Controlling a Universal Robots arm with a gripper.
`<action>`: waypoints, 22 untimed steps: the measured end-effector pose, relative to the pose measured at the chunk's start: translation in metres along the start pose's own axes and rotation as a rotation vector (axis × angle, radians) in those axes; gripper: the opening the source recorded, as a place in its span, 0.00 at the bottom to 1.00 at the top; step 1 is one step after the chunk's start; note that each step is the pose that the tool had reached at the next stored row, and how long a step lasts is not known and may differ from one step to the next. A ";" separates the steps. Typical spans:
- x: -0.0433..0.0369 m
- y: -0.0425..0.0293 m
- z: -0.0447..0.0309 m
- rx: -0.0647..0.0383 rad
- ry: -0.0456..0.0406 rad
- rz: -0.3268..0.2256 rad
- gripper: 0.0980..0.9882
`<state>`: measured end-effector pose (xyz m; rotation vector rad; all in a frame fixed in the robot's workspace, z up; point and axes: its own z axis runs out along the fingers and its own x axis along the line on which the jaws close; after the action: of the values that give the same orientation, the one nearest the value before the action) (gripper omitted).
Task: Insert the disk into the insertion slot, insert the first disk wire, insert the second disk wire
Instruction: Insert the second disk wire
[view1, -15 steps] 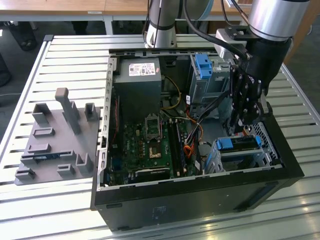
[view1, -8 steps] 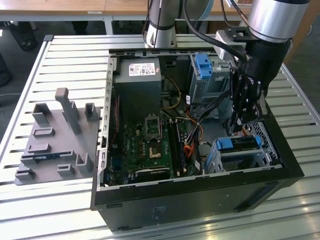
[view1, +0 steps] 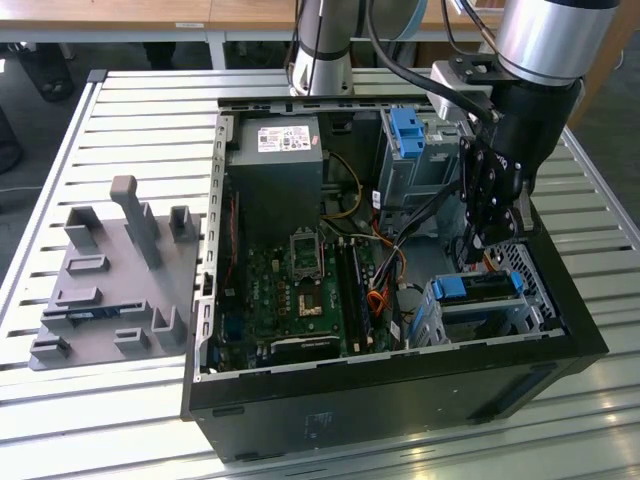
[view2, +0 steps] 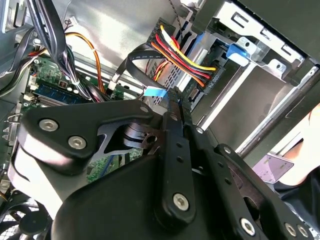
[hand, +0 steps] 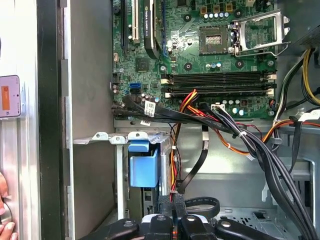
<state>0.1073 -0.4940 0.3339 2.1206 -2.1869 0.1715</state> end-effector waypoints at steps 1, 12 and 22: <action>0.0000 0.0000 0.0000 0.000 0.0000 0.000 0.05; 0.0057 0.0015 0.0008 0.003 -0.0538 0.001 0.05; 0.0240 0.0022 0.0034 0.006 -0.1183 0.002 0.05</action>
<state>0.1044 -0.5182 0.3339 2.1853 -2.2539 0.0535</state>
